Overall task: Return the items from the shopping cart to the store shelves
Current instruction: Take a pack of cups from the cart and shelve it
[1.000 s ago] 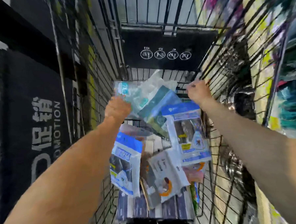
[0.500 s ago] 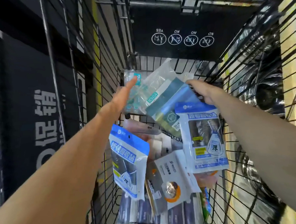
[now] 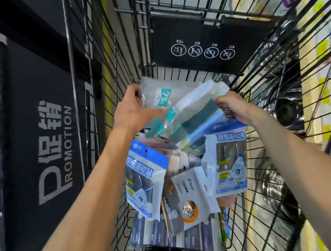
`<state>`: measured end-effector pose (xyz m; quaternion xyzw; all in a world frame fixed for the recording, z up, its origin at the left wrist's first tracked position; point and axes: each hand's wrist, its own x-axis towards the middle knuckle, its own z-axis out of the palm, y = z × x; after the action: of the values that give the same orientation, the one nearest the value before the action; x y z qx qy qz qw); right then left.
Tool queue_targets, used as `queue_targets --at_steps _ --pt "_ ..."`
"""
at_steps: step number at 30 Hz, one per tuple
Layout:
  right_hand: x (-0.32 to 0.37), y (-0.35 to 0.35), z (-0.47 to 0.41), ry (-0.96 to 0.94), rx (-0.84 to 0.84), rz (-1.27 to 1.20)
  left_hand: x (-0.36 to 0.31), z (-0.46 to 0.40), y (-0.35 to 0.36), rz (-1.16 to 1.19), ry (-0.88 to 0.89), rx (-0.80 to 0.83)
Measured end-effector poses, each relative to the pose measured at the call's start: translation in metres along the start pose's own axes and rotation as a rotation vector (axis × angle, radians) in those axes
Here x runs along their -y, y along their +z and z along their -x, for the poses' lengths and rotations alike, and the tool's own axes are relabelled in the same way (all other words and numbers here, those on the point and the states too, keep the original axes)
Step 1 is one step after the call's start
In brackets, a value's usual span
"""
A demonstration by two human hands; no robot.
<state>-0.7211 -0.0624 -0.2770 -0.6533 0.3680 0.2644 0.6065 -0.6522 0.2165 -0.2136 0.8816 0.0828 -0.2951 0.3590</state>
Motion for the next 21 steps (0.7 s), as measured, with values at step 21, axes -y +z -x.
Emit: queue_targets --at_steps 21 --pt "0.015 0.005 0.098 -0.212 -0.081 -0.599 -0.079 0.099 0.023 1.078 0.221 -0.078"
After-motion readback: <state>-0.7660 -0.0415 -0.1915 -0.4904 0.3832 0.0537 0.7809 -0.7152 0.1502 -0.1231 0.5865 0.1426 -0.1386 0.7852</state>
